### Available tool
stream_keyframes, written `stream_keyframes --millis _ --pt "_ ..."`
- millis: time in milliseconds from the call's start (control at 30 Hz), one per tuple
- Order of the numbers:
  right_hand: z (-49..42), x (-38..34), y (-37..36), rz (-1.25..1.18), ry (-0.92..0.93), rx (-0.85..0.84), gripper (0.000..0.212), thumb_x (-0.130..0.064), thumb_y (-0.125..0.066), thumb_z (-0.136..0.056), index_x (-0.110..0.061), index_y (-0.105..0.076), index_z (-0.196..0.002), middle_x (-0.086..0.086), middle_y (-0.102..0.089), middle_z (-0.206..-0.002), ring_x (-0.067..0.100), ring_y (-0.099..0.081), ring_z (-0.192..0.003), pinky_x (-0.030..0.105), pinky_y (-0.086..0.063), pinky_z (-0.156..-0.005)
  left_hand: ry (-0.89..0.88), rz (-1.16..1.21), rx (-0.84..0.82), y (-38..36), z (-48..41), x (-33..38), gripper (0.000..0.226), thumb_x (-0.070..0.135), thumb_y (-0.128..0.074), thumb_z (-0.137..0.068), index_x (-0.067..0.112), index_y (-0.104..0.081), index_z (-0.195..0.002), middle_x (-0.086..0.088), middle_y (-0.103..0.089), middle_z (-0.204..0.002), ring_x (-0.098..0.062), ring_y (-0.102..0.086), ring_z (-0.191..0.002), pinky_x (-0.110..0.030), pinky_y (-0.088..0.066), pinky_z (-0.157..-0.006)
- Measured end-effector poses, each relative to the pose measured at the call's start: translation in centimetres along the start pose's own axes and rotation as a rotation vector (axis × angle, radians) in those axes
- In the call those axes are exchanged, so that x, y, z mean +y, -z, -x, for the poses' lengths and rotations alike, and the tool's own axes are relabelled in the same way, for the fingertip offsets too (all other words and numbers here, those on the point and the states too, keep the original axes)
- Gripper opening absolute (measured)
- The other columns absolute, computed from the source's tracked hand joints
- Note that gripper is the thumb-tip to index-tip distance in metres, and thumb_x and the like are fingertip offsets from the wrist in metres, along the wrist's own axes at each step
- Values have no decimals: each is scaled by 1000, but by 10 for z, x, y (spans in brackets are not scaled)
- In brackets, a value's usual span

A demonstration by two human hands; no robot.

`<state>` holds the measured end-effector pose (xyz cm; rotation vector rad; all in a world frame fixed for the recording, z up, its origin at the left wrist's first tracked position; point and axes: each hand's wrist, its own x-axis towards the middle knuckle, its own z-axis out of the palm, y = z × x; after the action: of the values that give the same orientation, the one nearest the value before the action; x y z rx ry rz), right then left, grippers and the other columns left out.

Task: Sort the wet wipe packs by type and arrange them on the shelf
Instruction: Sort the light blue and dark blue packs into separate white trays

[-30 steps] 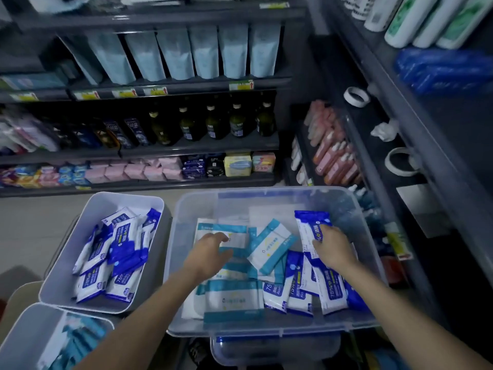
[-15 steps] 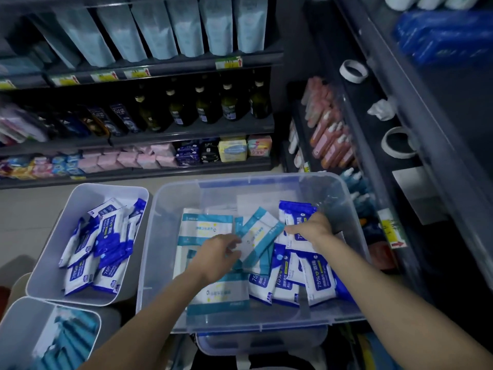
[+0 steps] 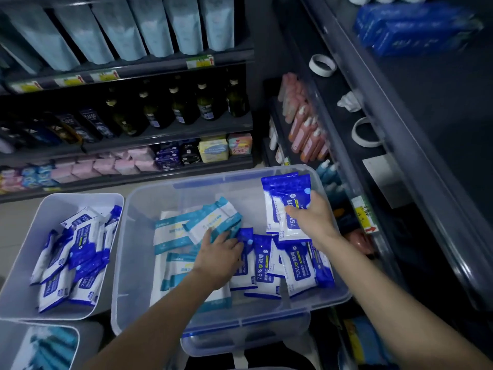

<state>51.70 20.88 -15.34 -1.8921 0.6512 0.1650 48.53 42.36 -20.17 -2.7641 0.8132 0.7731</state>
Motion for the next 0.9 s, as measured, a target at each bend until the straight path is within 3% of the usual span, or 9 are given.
stream_keyframes --millis 100,167,267,367,467,567,700,767,900 --pt "10 -8 10 125 105 49 21 -12 -69 -83 -13 -53 -96 0 -64 -95 18 -64 -83 32 -53 -69 24 -7 63 1 -1 10 46 35 -41 -98 17 -39 -139 -2 -41 -146 -27 -28 -135 -44 -22 -110" --pt "16 -12 16 214 166 55 21 -13 -69 -84 -11 -52 -96 0 -63 -95 19 -61 -84 33 -52 -73 -36 -11 47 2 -7 17 59 27 -48 -96 14 -23 -149 -6 -28 -154 -29 -25 -137 -41 -24 -110" --pt "23 -13 26 210 209 67 21 -12 -72 -79 -10 -57 -93 -2 -66 -88 19 -63 -80 33 -51 -72 -154 -88 -72 10 -20 19 94 37 -66 -87 19 -3 -153 -3 -3 -161 -30 -5 -147 -44 -10 -118" --pt "26 -12 34 140 213 83 23 -10 -76 -76 -12 -62 -94 -3 -69 -88 16 -65 -81 31 -52 -72 -245 -251 -126 13 -30 17 112 42 -78 -74 23 -1 -153 -6 -2 -161 -34 0 -147 -51 -1 -118" --pt "29 -10 42 82 190 73 21 -11 -77 -75 -18 -65 -91 -5 -71 -88 13 -68 -80 33 -55 -74 -228 -311 -93 16 -34 20 107 39 -83 -68 17 -18 -149 -12 -24 -150 -34 -20 -139 -50 -11 -116" --pt "31 -2 47 114 214 67 18 -15 -77 -76 -24 -61 -79 -11 -69 -78 10 -67 -75 35 -56 -70 -205 -272 -3 22 -35 19 82 52 -79 -65 15 -49 -132 -6 -41 -132 -27 -34 -124 -40 -22 -107" --pt "27 14 47 347 403 204 21 -20 -77 -75 -12 -61 -85 1 -63 -88 26 -56 -90 36 -46 -78 13 114 148 28 -34 25 61 71 -61 -70 22 -67 -106 3 -52 -110 -22 -38 -112 -36 -27 -95" --pt "25 18 44 298 401 165 28 -15 -75 -76 -9 -64 -101 0 -57 -102 24 -53 -102 32 -41 -88 181 335 216 30 -36 36 58 74 -48 -79 21 -69 -91 5 -58 -106 -21 -44 -111 -36 -31 -92" --pt "21 22 42 202 366 72 39 -12 -72 -81 -13 -59 -117 -8 -54 -111 9 -54 -101 17 -37 -84 333 916 78 19 -43 62 37 48 -57 -90 13 -52 -78 -13 -64 -99 -23 -59 -86 -31 -45 -72"
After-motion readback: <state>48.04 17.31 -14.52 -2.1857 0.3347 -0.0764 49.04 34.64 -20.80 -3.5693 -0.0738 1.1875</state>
